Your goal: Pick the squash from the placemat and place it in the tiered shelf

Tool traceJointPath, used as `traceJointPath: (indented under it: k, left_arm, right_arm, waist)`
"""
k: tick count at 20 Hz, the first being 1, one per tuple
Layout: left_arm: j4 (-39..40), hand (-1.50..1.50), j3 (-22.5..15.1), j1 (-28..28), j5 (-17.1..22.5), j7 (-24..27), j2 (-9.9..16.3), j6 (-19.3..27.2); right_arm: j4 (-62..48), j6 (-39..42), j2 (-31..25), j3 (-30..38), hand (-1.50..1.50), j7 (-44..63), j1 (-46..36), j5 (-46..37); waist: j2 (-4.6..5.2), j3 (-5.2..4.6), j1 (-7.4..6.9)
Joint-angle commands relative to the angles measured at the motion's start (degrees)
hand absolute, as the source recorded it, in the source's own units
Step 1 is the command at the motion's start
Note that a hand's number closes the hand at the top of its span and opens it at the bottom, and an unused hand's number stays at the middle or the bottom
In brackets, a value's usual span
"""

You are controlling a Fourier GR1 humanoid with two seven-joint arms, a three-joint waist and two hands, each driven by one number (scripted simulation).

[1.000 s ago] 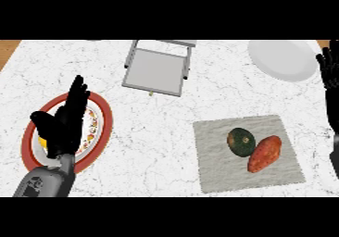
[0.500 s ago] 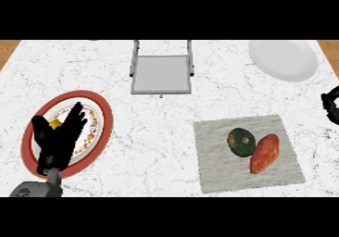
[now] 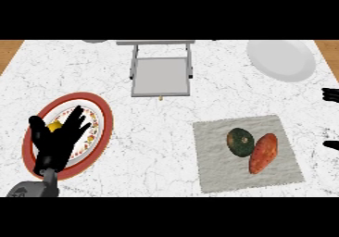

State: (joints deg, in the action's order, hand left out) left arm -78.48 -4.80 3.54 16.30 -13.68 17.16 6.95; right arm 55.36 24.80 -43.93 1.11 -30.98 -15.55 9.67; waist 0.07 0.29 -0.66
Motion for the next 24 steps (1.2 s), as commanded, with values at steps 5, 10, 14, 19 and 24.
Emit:
traceJointPath:
  k: [5, 10, 14, 19, 24]
  left_arm:
    - [-0.32, 0.00, 0.23, -1.77, -0.81, -2.45, -0.42, 0.19]
    - [0.97, 0.00, 1.16, -3.79, -1.03, -0.32, 0.57, -1.53]
    - [-0.14, 0.00, 1.47, -2.55, -0.61, -2.26, 0.03, -1.02]
    - [3.35, 0.00, 2.01, -1.02, -1.09, -0.82, -1.40, -1.24]
    - [2.98, 0.00, 2.11, 0.40, -2.72, -1.67, -2.01, -0.45]
  right_arm:
    - [11.07, 10.55, -5.96, -2.77, -1.50, 6.97, 1.13, -1.15]
    - [23.45, 6.47, -5.05, -4.70, -1.50, 23.96, -0.81, -0.60]
    - [37.63, -2.19, -1.17, -7.15, -1.50, 36.98, 4.04, -2.08]
    - [45.29, -8.07, 1.92, -10.20, -1.50, 51.26, 1.69, -7.04]
    - [46.24, -7.12, 6.98, -14.84, -1.50, 61.59, -1.97, -10.85]
  waist:
    - [-0.29, -0.34, 0.93]
    - [-0.36, -0.41, 0.86]
    - [-0.52, -0.41, 1.58]
    - [-0.26, -0.40, 1.22]
    - [-0.10, -0.33, 0.61]
